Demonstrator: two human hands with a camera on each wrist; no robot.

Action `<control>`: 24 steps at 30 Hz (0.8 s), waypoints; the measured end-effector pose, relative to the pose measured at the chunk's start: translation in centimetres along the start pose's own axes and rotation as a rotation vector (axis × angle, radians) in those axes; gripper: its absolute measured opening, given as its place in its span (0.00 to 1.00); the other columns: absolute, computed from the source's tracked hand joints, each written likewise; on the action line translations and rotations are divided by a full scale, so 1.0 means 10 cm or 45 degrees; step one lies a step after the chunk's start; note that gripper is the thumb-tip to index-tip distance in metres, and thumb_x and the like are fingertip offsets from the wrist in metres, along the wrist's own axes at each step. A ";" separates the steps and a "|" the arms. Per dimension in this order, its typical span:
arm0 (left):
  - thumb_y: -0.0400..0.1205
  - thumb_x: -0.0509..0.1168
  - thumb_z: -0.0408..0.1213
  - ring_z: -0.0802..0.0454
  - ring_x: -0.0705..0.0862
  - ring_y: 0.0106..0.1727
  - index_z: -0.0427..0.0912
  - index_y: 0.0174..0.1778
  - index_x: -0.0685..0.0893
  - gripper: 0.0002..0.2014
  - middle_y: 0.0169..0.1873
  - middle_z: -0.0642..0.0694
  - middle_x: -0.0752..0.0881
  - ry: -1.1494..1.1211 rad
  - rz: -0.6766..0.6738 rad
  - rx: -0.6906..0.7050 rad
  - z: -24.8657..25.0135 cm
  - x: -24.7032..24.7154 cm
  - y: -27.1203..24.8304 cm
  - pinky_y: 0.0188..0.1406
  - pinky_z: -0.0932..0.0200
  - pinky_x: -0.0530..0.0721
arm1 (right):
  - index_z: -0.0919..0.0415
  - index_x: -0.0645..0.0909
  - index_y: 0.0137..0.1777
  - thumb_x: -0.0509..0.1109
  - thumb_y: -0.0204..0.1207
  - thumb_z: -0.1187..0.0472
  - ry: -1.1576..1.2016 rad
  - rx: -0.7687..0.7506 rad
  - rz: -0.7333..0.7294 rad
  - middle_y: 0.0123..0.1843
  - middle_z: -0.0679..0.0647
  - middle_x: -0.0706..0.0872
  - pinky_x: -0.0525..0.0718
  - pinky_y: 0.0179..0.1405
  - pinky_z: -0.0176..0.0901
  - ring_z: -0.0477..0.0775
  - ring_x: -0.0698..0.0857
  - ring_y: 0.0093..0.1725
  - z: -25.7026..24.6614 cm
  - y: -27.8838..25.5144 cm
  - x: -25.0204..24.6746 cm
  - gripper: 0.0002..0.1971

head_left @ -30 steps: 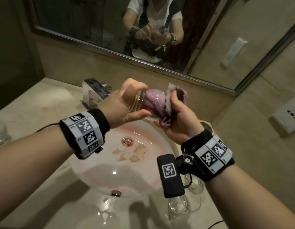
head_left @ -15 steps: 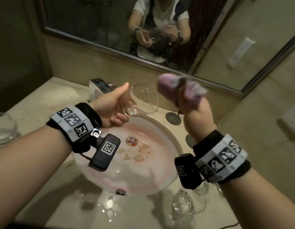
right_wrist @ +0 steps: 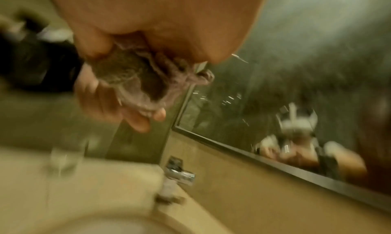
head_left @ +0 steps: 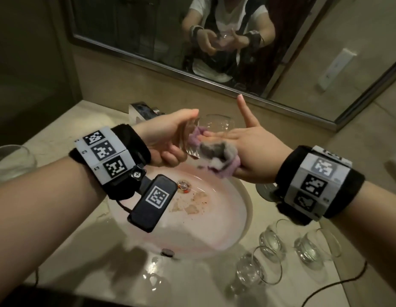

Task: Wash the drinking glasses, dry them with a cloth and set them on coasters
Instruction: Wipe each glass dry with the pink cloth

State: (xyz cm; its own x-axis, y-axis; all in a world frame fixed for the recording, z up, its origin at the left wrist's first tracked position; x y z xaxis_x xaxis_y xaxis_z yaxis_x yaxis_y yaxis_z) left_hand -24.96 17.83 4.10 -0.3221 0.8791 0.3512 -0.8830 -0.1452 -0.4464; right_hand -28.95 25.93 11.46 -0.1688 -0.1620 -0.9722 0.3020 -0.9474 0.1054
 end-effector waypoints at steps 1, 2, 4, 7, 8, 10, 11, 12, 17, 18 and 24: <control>0.81 0.50 0.63 0.63 0.59 0.13 0.45 0.36 0.76 0.24 0.19 0.51 0.76 0.001 0.041 0.042 0.04 0.00 0.01 0.15 0.76 0.52 | 0.50 0.84 0.56 0.57 0.78 0.55 0.164 0.104 -0.011 0.42 0.37 0.88 0.37 0.76 0.71 0.48 0.86 0.56 0.05 0.02 -0.01 0.14; 0.81 0.51 0.63 0.62 0.60 0.13 0.44 0.35 0.75 0.25 0.19 0.51 0.75 0.004 0.095 0.097 0.08 -0.01 0.03 0.14 0.76 0.53 | 0.46 0.83 0.52 0.59 0.80 0.54 0.475 0.299 -0.086 0.35 0.35 0.86 0.44 0.79 0.66 0.42 0.83 0.56 0.14 0.02 0.05 0.11; 0.81 0.51 0.63 0.60 0.62 0.14 0.42 0.39 0.74 0.25 0.24 0.47 0.73 0.017 0.252 0.267 0.19 -0.04 0.04 0.13 0.75 0.58 | 0.40 0.81 0.50 0.67 0.75 0.49 1.308 0.663 0.007 0.30 0.34 0.85 0.73 0.64 0.43 0.33 0.77 0.48 0.24 -0.03 0.10 0.05; 0.81 0.53 0.62 0.55 0.70 0.21 0.47 0.47 0.74 0.20 0.31 0.47 0.74 0.214 0.535 0.647 0.43 -0.07 -0.09 0.17 0.66 0.66 | 0.55 0.79 0.55 0.66 0.73 0.51 2.134 0.853 0.487 0.46 0.45 0.89 0.81 0.59 0.39 0.42 0.86 0.49 0.38 -0.08 0.04 0.14; 0.82 0.54 0.60 0.55 0.72 0.24 0.50 0.50 0.73 0.17 0.32 0.48 0.75 0.363 0.612 0.791 0.53 -0.06 -0.16 0.19 0.64 0.68 | 0.60 0.77 0.61 0.64 0.74 0.51 2.247 0.868 0.588 0.53 0.51 0.88 0.81 0.64 0.45 0.48 0.86 0.55 0.43 -0.09 0.05 0.19; 0.82 0.55 0.55 0.54 0.75 0.30 0.51 0.54 0.70 0.13 0.34 0.51 0.75 0.603 0.671 1.012 0.69 -0.01 -0.28 0.26 0.60 0.74 | 0.62 0.71 0.69 0.66 0.73 0.48 2.379 0.927 0.706 0.56 0.57 0.87 0.84 0.60 0.46 0.55 0.87 0.55 0.47 -0.09 0.05 0.27; 0.81 0.54 0.55 0.54 0.77 0.34 0.52 0.55 0.69 0.14 0.36 0.52 0.76 0.666 0.660 1.061 0.72 0.00 -0.32 0.31 0.57 0.78 | 0.61 0.72 0.68 0.67 0.73 0.47 2.415 0.961 0.737 0.50 0.56 0.88 0.87 0.47 0.41 0.53 0.88 0.46 0.47 -0.09 0.04 0.27; 0.78 0.53 0.57 0.54 0.79 0.38 0.52 0.56 0.68 0.16 0.38 0.52 0.77 0.719 0.641 1.076 0.72 0.00 -0.33 0.36 0.54 0.81 | 0.61 0.75 0.61 0.65 0.75 0.47 2.422 0.988 0.763 0.42 0.54 0.89 0.86 0.32 0.36 0.51 0.88 0.37 0.51 -0.11 0.07 0.21; 0.83 0.50 0.60 0.54 0.78 0.34 0.48 0.59 0.67 0.20 0.40 0.50 0.80 0.715 0.618 1.004 0.56 -0.15 -0.31 0.28 0.64 0.76 | 0.64 0.84 0.58 0.58 0.80 0.48 2.553 1.009 0.995 0.58 0.62 0.87 0.86 0.56 0.48 0.59 0.87 0.55 0.65 -0.39 0.02 0.22; 0.83 0.49 0.58 0.54 0.76 0.33 0.47 0.58 0.68 0.19 0.39 0.49 0.79 0.646 0.635 0.969 0.52 -0.20 -0.31 0.28 0.63 0.75 | 0.64 0.83 0.61 0.59 0.78 0.48 2.508 1.043 1.112 0.61 0.62 0.86 0.85 0.55 0.50 0.60 0.85 0.58 0.75 -0.51 -0.02 0.23; 0.83 0.49 0.59 0.55 0.72 0.25 0.50 0.51 0.71 0.17 0.34 0.49 0.82 0.460 0.564 0.901 0.36 -0.17 -0.29 0.21 0.63 0.70 | 0.55 0.78 0.50 0.62 0.78 0.49 1.529 1.081 0.960 0.43 0.49 0.81 0.76 0.35 0.35 0.40 0.79 0.37 0.68 -0.36 -0.19 0.10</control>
State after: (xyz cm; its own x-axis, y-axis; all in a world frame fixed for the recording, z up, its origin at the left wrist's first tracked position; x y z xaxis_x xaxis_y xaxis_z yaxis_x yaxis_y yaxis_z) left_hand -23.12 15.13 7.73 -0.6607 0.7478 -0.0649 -0.7455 -0.6437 0.1727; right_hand -36.14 27.79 14.31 0.6663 -0.7168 -0.2056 -0.6607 -0.6953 0.2828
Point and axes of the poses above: each hand's wrist, its own y-axis towards the middle knuckle, its own x-axis out of the palm, z = x × y, the point moved 8 cm from there along y, towards the middle knuckle
